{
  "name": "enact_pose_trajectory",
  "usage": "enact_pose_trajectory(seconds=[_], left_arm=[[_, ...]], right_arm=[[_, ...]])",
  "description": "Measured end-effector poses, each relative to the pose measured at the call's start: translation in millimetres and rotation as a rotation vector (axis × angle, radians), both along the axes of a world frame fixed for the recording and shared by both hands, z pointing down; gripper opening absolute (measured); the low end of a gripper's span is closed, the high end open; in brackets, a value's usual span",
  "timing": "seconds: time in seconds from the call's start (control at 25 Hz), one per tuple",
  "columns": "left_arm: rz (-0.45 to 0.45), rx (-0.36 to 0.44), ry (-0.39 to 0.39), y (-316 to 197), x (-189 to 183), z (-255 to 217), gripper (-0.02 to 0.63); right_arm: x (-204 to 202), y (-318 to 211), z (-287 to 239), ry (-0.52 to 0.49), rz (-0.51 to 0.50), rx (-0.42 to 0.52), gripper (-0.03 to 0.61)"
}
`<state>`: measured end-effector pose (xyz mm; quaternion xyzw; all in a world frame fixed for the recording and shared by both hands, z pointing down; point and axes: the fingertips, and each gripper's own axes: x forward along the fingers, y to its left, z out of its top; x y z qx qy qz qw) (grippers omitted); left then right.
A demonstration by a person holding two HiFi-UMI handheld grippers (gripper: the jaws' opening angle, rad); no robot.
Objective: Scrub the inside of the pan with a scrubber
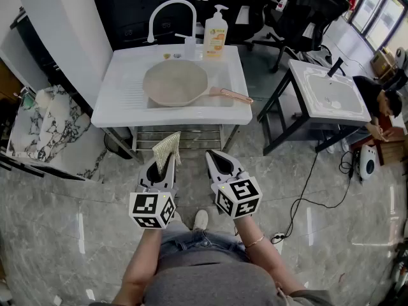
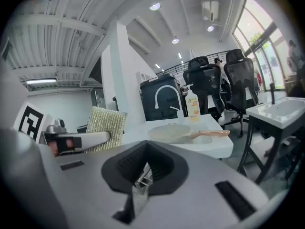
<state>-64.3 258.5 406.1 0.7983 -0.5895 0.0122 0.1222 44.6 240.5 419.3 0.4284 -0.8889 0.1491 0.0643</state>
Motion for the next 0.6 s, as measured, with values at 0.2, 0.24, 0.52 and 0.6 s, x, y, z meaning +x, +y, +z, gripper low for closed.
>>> enact_pose_trajectory(seconds=[0.2, 0.24, 0.52, 0.6], left_arm=[[-0.003, -0.001, -0.007, -7, 5, 2, 0.064], [-0.002, -0.003, -0.008, -7, 6, 3, 0.064], [0.009, -0.026, -0.017, -11, 18, 10, 0.064], [0.001, -0.020, -0.021, -13, 16, 6, 0.064]], right_arm=[[11, -8, 1, 0.002, 0.024, 0.010, 0.009], [13, -10, 1, 0.002, 0.031, 0.014, 0.009], [29, -17, 7, -0.003, 0.042, 0.008, 0.011], [31, -21, 5, -0.003, 0.048, 0.020, 0.011]])
